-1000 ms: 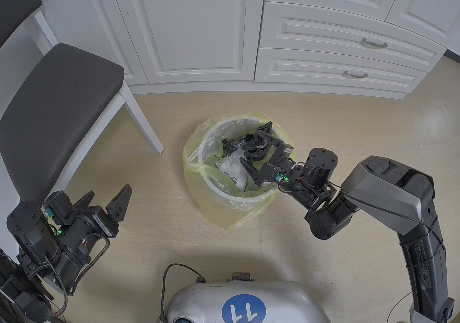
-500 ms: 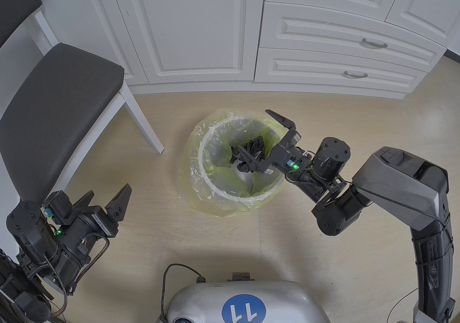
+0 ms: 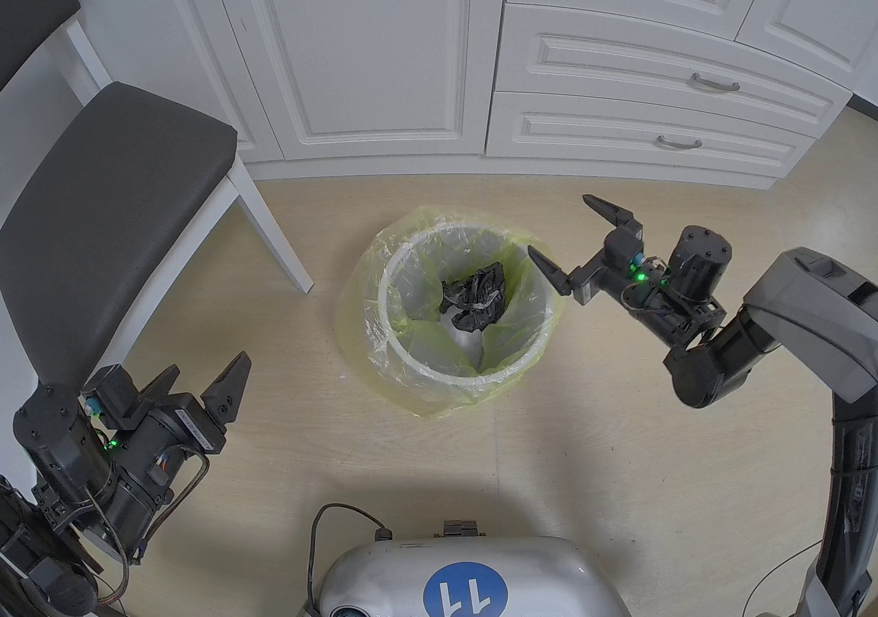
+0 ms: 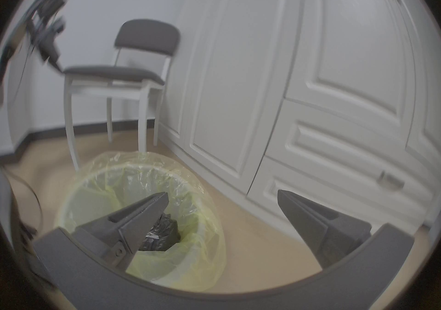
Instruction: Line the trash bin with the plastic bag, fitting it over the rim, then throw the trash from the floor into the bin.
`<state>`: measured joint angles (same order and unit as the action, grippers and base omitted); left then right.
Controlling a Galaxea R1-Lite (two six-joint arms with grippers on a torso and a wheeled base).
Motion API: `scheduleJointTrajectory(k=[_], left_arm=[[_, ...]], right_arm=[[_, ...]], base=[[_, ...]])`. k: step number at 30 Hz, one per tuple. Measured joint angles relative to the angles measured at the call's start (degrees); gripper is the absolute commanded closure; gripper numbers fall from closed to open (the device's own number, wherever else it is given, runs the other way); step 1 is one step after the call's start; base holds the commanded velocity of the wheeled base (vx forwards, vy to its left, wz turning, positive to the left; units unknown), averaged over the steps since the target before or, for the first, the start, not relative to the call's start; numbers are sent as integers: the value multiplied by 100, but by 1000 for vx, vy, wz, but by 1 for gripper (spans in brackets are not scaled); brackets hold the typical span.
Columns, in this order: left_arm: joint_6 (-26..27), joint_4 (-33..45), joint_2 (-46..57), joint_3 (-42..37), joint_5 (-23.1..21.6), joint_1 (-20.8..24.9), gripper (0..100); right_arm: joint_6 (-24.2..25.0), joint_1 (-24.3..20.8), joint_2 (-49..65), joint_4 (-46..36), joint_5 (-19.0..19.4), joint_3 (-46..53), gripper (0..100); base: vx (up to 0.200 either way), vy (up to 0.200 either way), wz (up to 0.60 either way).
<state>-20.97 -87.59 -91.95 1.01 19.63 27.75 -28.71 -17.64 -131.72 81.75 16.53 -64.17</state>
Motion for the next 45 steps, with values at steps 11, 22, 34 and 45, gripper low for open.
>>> scheduleJointTrajectory(k=[11, 22, 34, 45], left_arm=[[160, 2, 150, -2, 169, 20, 0], [345, 0, 332, -2, 260, 22, 0], [343, -2, 382, 0, 267, 20, 0], [343, -2, 408, -2, 268, 20, 0]], right_arm=[[3766, 1025, 7, -2676, 1902, -1540, 0], [4548, 1490, -775, -3205, 2750, -2533, 0], [4511, 1261, -877, -3174, 2792, -2293, 0], [4452, 1202, -1204, -3194, 2792, -2527, 0]], base=[[0, 0, 0], [0, 0, 0], [0, 0, 0], [0, 0, 0]])
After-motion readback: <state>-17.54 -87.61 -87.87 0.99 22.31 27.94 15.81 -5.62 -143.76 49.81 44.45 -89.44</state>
